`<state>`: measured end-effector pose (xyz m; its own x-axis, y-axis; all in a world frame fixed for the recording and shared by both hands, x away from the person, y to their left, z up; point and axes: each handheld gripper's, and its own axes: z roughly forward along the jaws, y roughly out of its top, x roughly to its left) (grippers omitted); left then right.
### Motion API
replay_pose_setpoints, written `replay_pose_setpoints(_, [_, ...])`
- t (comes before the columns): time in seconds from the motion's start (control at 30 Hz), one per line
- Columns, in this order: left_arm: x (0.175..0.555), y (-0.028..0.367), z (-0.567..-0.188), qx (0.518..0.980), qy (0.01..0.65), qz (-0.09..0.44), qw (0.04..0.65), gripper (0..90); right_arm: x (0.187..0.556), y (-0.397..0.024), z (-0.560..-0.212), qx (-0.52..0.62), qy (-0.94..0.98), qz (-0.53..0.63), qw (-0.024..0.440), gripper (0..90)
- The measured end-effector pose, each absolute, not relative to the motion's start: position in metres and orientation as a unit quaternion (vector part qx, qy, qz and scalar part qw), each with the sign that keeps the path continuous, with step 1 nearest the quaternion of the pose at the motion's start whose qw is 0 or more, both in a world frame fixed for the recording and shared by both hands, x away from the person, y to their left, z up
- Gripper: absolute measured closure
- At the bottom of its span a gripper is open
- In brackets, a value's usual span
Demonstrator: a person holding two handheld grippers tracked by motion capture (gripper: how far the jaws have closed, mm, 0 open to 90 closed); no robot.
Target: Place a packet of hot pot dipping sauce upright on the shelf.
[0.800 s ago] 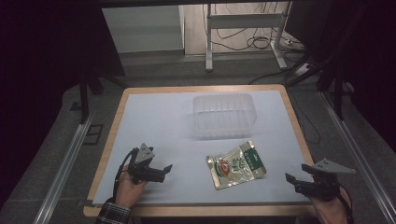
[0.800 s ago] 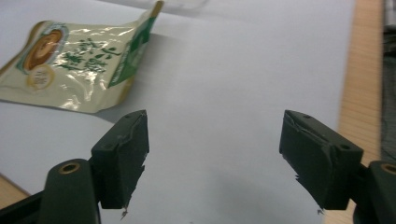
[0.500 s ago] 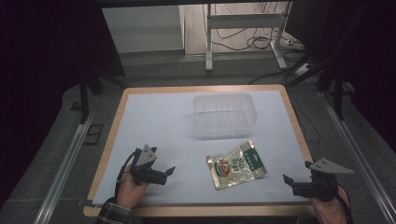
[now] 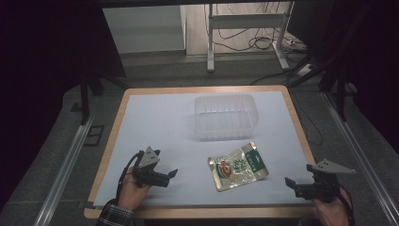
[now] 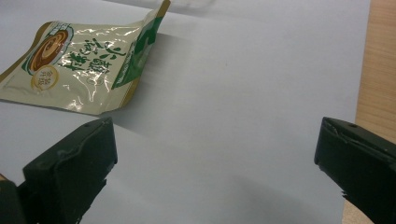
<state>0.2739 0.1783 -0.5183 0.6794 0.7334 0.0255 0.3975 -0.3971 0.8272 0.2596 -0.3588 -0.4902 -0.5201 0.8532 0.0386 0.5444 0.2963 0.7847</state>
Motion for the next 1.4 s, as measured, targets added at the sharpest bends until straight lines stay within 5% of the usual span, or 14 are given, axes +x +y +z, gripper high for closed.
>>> replay_pose_setpoints(1.4, [0.271,0.174,-0.515,0.815,0.337,0.189,0.432,2.1,0.282,-0.319,-0.488,0.411,0.795,0.412,0.170,0.0])
